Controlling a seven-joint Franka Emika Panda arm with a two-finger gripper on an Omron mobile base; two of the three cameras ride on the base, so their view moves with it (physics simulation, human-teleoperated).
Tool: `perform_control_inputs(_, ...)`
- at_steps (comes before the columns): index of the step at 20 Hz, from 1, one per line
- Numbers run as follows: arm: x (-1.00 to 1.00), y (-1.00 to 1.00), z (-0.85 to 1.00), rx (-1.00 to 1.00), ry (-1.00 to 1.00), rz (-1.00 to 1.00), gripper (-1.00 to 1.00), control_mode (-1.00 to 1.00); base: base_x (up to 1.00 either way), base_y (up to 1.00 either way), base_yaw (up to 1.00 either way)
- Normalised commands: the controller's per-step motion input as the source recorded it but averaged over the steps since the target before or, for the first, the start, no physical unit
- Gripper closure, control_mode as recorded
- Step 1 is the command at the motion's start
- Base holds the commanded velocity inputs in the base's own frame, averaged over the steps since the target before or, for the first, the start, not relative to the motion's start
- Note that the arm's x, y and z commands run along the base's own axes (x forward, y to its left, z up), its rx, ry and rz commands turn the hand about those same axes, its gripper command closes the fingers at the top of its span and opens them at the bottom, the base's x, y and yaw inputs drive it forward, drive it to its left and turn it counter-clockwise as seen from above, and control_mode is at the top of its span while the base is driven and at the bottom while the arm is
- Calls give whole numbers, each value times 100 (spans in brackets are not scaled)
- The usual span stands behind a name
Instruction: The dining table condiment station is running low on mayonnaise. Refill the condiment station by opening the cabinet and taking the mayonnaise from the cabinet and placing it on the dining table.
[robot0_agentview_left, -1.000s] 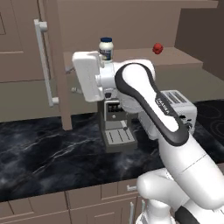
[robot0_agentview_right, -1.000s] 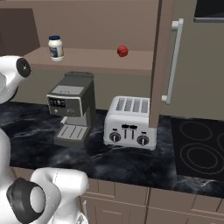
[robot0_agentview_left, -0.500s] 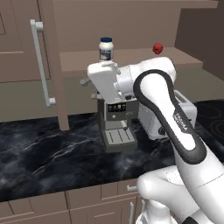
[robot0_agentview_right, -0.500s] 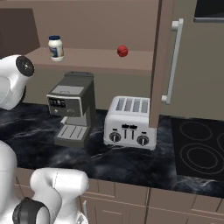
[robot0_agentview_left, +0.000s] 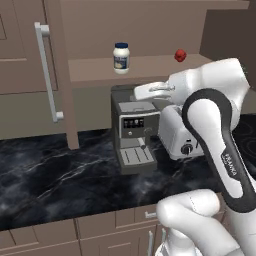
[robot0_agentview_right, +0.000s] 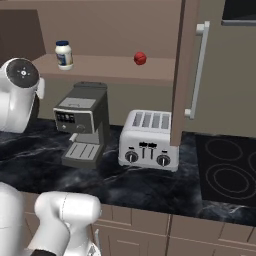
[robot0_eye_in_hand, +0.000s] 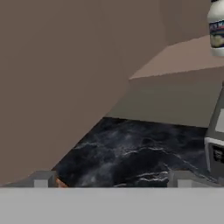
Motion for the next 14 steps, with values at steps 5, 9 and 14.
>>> perform_control_inputs(5, 18, -55, 1, -25, -43, -28, -100, -100, 0, 0, 0)
perform_control_inputs(9, 42, -18, 21, -14, -34, -30, -100, -100, 0, 0, 0)
perform_control_inputs(14, 34, 0, 37, -1, -18, -25, -100, -100, 0, 0, 0)
